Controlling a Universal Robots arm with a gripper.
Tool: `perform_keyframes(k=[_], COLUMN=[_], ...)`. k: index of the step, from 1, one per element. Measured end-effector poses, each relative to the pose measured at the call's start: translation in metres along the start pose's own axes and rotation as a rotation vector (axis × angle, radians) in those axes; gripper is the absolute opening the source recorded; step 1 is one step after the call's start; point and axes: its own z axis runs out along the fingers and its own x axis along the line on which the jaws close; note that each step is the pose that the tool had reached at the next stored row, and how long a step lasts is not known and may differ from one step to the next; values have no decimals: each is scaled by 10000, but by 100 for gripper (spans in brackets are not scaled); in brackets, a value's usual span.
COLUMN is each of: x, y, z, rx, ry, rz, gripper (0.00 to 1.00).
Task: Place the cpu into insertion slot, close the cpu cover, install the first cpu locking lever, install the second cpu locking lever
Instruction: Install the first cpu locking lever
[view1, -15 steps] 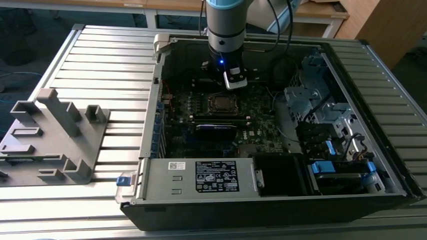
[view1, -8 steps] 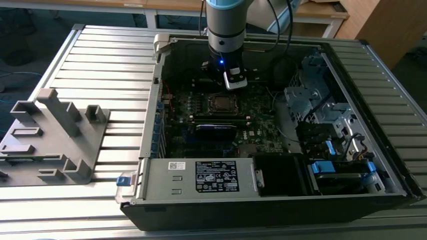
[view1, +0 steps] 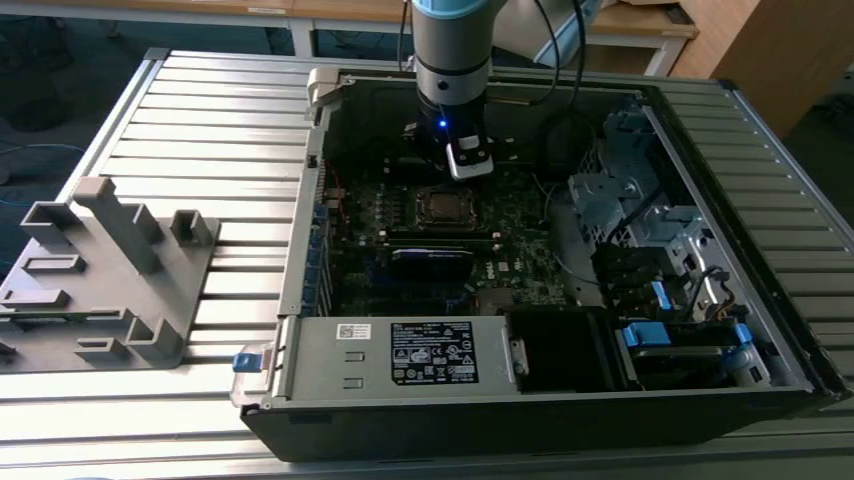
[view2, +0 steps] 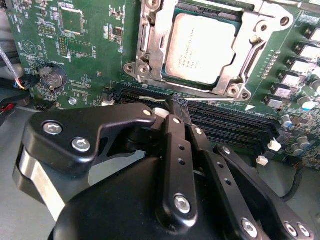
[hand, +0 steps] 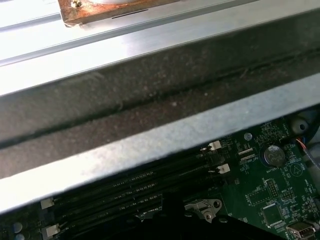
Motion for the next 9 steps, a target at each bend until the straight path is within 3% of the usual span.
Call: perform_keyframes(k=[9], x=[1], y=[-3], z=[14], rx=[-3], ry=[-16], rz=[-1], gripper=[11])
